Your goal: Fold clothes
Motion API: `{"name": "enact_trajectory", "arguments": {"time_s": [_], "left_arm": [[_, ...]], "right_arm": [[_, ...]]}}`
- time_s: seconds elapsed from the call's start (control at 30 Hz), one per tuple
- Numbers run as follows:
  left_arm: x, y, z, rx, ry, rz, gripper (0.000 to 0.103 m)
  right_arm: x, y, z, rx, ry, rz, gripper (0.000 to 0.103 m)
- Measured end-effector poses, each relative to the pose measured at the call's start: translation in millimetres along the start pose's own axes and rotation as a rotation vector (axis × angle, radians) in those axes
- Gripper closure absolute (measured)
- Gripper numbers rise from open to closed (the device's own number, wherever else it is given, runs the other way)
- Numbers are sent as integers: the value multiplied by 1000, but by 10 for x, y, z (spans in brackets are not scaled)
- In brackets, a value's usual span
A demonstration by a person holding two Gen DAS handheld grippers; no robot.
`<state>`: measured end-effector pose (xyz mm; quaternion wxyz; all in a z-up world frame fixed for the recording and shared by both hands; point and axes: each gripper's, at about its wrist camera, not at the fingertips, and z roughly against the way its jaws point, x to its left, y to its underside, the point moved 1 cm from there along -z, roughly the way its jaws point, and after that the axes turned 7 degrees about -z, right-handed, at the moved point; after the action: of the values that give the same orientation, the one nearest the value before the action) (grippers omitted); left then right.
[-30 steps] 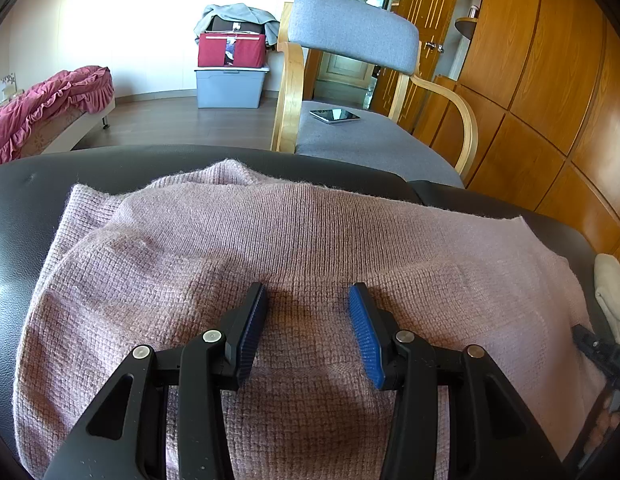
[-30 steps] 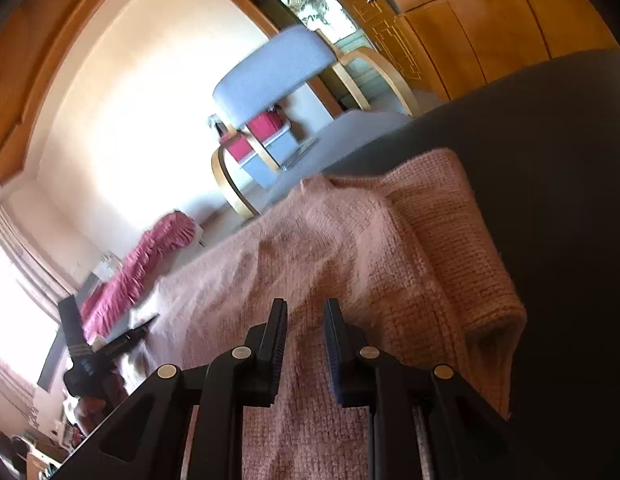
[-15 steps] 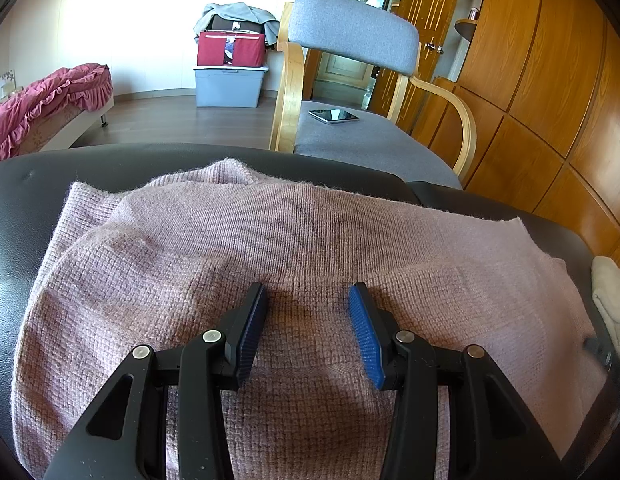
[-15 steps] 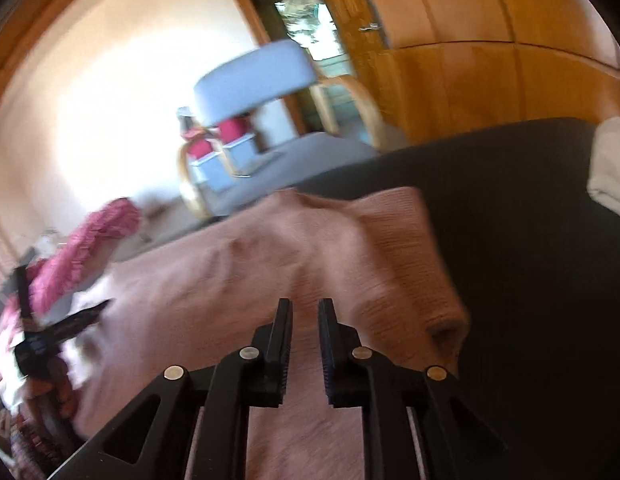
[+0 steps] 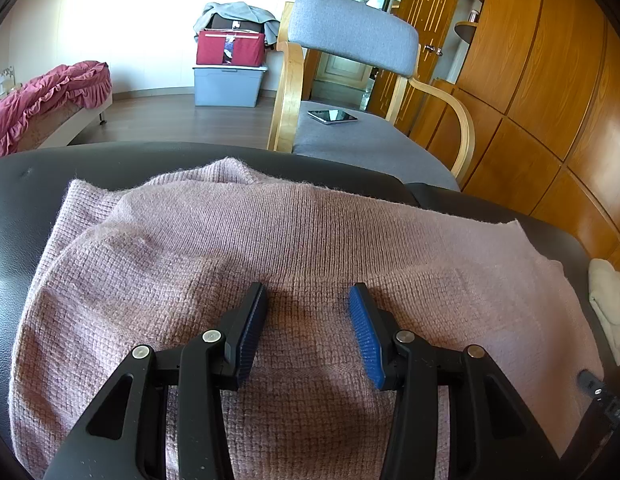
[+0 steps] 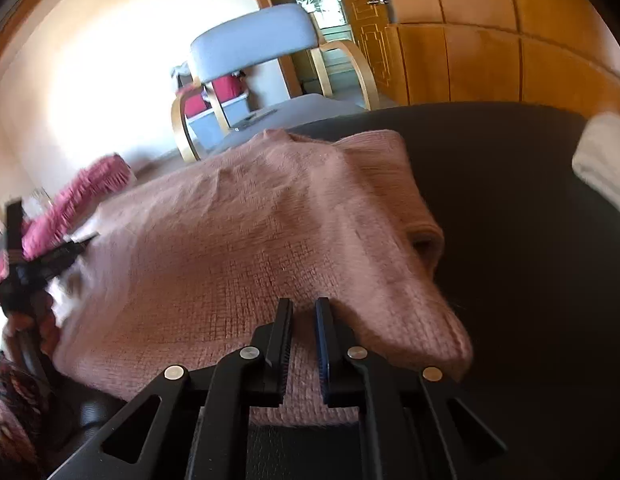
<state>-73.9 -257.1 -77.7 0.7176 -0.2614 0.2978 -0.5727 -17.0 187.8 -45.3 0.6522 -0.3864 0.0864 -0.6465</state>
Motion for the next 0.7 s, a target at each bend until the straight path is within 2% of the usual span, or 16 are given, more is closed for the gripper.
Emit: {"name": "enact_trajectory", "arguments": {"time_s": [0.03, 0.13, 0.2, 0.3, 0.43, 0.53, 0.7], "left_arm": [[-1, 0, -1, 0, -1, 0, 56], [-2, 1, -3, 0, -1, 0, 56], [3, 1, -4, 0, 2, 3, 56], [11, 2, -4, -1, 6, 6, 56], [13, 2, -5, -1, 5, 5, 56], [13, 2, -4, -1, 5, 5, 56], [15, 3, -1, -1, 6, 5, 56]], "right_arm": [[-37, 2, 55, -22, -9, -18, 91], [-106, -6, 175, -81, 7, -33, 91], [-180, -26, 133, -67, 33, -51, 91], [-334, -44, 105, -44, 25, -113, 95], [-419, -27, 135, -39, 34, -127, 103], [-416, -40, 144, -44, 27, -140, 103], [-214, -124, 173, -101, 32, -94, 89]]}}
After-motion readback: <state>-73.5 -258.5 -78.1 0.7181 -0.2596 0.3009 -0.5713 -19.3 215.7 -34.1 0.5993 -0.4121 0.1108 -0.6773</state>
